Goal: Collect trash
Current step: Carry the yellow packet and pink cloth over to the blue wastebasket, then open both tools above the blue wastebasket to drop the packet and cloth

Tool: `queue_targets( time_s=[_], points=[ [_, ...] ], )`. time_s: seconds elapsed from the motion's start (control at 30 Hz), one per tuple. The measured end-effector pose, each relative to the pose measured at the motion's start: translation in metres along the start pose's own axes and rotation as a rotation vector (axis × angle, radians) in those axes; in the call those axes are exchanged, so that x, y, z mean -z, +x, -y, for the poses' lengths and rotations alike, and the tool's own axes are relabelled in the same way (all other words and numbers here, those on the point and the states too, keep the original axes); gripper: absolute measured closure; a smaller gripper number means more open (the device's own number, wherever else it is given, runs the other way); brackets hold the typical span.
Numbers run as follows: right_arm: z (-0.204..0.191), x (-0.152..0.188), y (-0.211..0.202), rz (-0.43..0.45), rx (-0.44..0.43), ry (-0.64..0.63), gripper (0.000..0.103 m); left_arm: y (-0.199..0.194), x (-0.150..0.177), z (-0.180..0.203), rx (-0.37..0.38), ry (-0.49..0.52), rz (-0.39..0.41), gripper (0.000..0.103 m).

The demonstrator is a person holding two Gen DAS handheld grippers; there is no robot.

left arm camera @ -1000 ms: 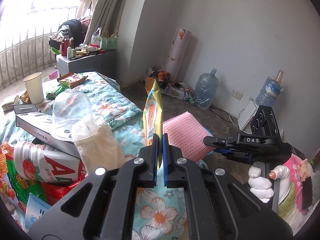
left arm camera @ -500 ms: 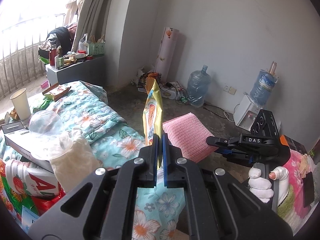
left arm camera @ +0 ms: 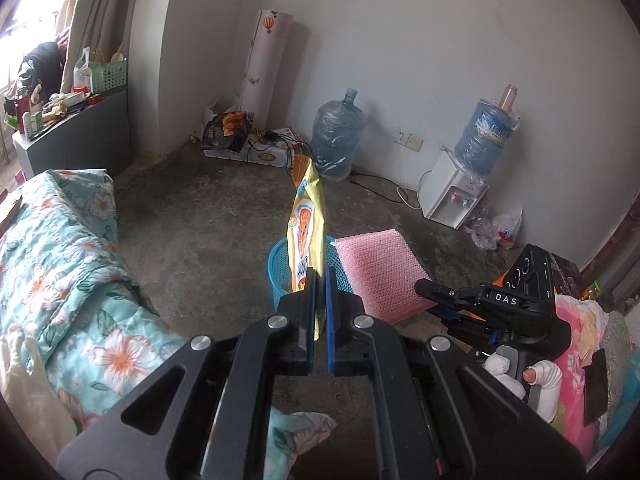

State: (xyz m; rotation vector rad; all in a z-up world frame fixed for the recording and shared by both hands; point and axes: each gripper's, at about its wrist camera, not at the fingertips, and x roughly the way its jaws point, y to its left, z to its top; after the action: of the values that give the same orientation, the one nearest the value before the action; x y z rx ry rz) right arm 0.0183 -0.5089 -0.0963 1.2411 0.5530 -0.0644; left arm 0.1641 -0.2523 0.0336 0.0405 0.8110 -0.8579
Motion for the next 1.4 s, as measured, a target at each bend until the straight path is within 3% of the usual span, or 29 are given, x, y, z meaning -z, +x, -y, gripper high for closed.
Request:
queue_targets(
  time_s=[0.27, 0.5, 0.57, 0.6, 0.63, 0.67, 0.8, 0.97, 1.2, 1.4],
  points=[
    [0.058, -0.043, 0.022, 0.094, 0.160, 0.123, 0.076, 0.129, -0.034, 0.037, 0.058, 0.100, -0.155, 0.101],
    [0.091, -0.099, 0.076, 0.125, 0.349, 0.102, 0.070, 0.236, -0.049, 0.054, 0.055, 0.131, -0.266, 0.099],
    [0.109, -0.113, 0.095, 0.127, 0.434, 0.110, 0.057, 0.268, -0.050, 0.055, 0.018, 0.114, -0.294, 0.087],
    [0.119, -0.117, 0.102, 0.128, 0.472, 0.124, 0.050, 0.280, -0.049, 0.054, -0.003, 0.107, -0.308, 0.067],
    [0.128, -0.121, 0.108, 0.121, 0.504, 0.129, 0.049, 0.289, -0.048, 0.052, -0.025, 0.102, -0.311, 0.057],
    [0.135, -0.121, 0.112, 0.112, 0.533, 0.134, 0.049, 0.293, -0.046, 0.051, -0.039, 0.097, -0.303, 0.057],
    [0.147, -0.105, 0.107, 0.122, 0.532, 0.140, 0.049, 0.280, -0.036, 0.039, 0.001, 0.065, -0.284, 0.055],
    [0.133, -0.077, 0.089, 0.153, 0.548, 0.101, 0.049, 0.240, -0.039, 0.027, 0.009, 0.048, -0.200, 0.048],
    [0.057, -0.039, 0.057, 0.238, 0.596, -0.109, 0.029, 0.132, -0.048, 0.017, 0.061, 0.004, -0.062, 0.040],
    [-0.022, -0.002, 0.041, 0.267, 0.610, -0.374, 0.013, 0.032, -0.035, 0.006, 0.007, 0.011, 0.075, 0.036]
  ],
)
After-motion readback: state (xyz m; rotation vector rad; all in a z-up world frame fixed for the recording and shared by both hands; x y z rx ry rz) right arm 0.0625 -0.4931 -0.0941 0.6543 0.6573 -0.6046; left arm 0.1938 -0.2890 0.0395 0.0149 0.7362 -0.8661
